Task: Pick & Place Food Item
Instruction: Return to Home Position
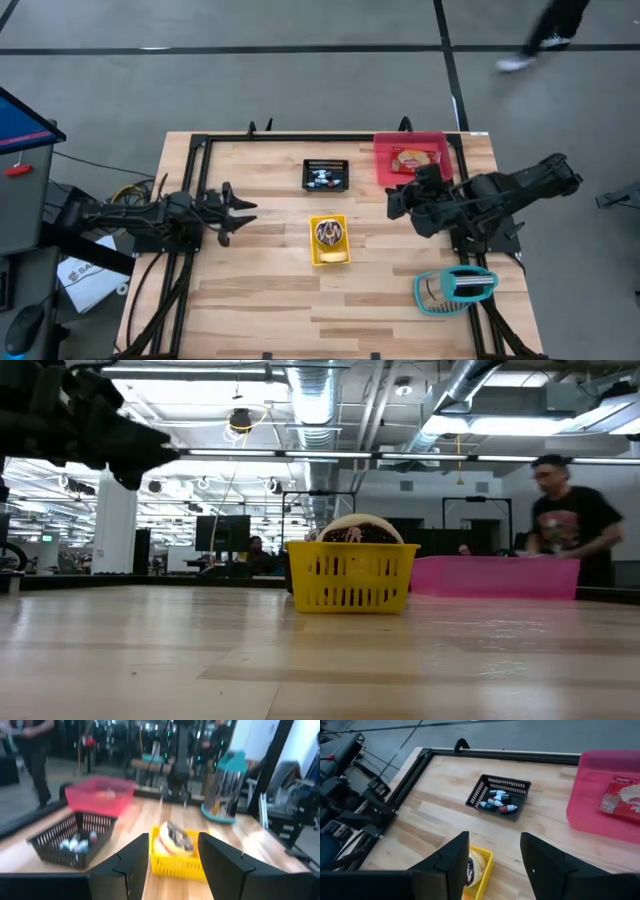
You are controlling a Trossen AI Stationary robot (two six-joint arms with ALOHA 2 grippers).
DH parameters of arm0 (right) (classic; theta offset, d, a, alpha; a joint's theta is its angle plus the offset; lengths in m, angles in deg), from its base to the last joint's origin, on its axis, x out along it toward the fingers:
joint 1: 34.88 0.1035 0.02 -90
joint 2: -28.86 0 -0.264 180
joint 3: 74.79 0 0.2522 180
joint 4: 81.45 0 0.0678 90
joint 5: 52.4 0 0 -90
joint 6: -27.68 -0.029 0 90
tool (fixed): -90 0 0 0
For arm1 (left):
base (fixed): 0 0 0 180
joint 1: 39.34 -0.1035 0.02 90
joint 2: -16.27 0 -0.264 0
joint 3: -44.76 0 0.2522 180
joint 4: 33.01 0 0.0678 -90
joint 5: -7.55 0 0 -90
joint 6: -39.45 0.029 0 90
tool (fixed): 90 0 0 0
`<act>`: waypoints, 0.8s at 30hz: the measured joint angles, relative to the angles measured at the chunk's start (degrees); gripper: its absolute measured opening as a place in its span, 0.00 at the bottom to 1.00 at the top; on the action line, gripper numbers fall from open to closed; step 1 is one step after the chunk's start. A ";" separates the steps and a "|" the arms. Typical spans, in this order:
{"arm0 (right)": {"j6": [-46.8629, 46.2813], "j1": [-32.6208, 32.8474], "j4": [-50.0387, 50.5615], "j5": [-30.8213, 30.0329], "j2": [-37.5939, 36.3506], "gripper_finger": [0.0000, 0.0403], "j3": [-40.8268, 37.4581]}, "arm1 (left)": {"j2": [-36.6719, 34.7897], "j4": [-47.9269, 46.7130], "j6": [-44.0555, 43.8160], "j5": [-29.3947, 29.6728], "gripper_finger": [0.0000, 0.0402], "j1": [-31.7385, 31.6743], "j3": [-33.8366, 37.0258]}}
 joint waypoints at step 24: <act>25.84 -6.27 -11.24 3.66 0.33 0.42 0.00 | -3.21 -7.40 -4.13 -2.11 0.42 -1.43 0.00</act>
